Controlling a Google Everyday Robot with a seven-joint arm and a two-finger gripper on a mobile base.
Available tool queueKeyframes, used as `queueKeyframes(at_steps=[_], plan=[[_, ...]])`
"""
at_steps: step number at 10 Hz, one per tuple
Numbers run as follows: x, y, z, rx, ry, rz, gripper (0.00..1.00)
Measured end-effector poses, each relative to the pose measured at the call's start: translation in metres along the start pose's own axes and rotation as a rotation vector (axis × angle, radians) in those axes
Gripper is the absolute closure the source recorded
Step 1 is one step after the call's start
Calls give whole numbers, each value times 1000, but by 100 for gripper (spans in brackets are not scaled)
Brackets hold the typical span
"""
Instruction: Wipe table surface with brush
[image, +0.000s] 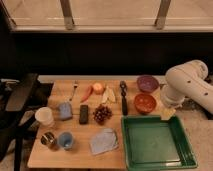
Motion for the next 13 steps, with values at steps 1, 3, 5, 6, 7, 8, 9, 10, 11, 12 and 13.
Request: queueKeyframes(at_steps=[1, 3, 5, 6, 7, 8, 9, 10, 11, 12, 13], plan=[[0, 0, 0, 0, 0, 0, 35], [0, 0, 0, 0, 0, 0, 35], [0, 0, 0, 0, 0, 0, 35], [0, 0, 0, 0, 0, 0, 35], [0, 0, 0, 0, 0, 0, 35], [0, 0, 0, 0, 0, 0, 35], [0, 0, 0, 0, 0, 0, 35], [0, 0, 0, 0, 0, 0, 35], [0, 0, 0, 1, 0, 1, 35], [0, -2, -1, 2, -1, 2, 35], [-1, -5, -3, -10, -18, 6, 35]])
